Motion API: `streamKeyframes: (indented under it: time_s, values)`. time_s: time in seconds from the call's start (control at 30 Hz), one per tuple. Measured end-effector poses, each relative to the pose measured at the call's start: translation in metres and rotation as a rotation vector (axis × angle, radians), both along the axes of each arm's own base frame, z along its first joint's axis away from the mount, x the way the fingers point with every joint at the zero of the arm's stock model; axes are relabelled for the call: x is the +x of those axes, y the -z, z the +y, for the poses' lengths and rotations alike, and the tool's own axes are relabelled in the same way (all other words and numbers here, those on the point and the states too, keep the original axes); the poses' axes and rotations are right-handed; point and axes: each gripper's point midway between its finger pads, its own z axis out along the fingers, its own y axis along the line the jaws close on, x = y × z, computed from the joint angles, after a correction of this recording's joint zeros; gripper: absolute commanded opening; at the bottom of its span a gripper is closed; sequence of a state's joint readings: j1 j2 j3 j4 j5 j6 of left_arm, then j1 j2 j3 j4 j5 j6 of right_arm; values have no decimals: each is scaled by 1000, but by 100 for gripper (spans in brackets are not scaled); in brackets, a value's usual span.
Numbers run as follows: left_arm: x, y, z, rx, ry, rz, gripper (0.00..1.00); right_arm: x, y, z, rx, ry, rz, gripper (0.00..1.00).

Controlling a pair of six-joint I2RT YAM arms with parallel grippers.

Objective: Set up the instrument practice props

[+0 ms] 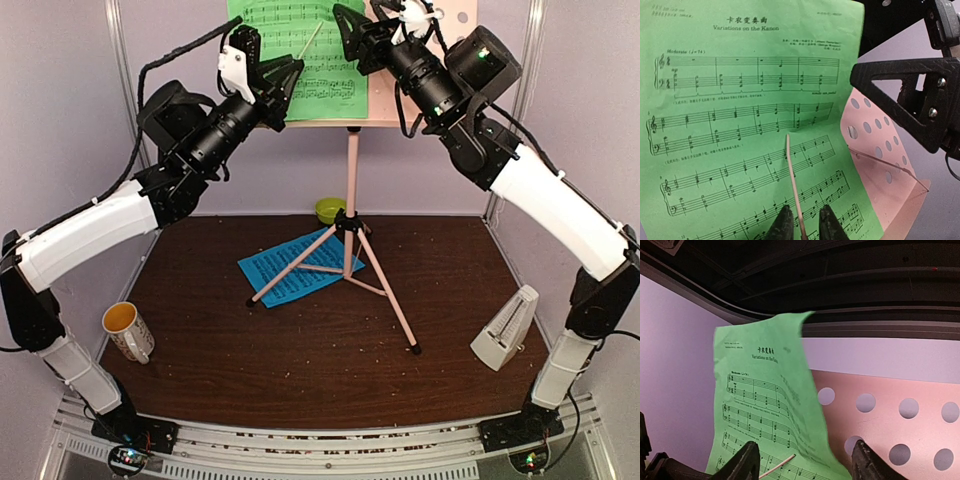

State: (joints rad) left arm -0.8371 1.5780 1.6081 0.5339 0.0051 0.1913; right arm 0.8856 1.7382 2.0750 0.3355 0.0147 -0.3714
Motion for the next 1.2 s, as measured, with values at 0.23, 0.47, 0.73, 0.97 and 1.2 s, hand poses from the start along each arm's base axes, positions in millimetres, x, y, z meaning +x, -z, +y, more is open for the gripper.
streamKeyframes:
  time_s: [0.23, 0.47, 0.73, 0.97, 1.2]
  values:
    - [-6, -9, 7, -23, -1, -20, 37, 0, -1, -10, 20, 31, 6, 80]
    - [-17, -13, 18, -31, 1, -24, 57, -4, -2, -20, 26, 51, 7, 91]
    - [-32, -1, 66, -50, -65, 107, 72, -25, -3, -46, 17, 48, 26, 99]
    - [-6, 54, 160, -163, -162, 340, 70, -55, 12, -84, 25, 9, 95, 100]
    - [54, 170, 195, -204, -214, 682, 69, -59, 71, -92, -6, -34, 246, 100]
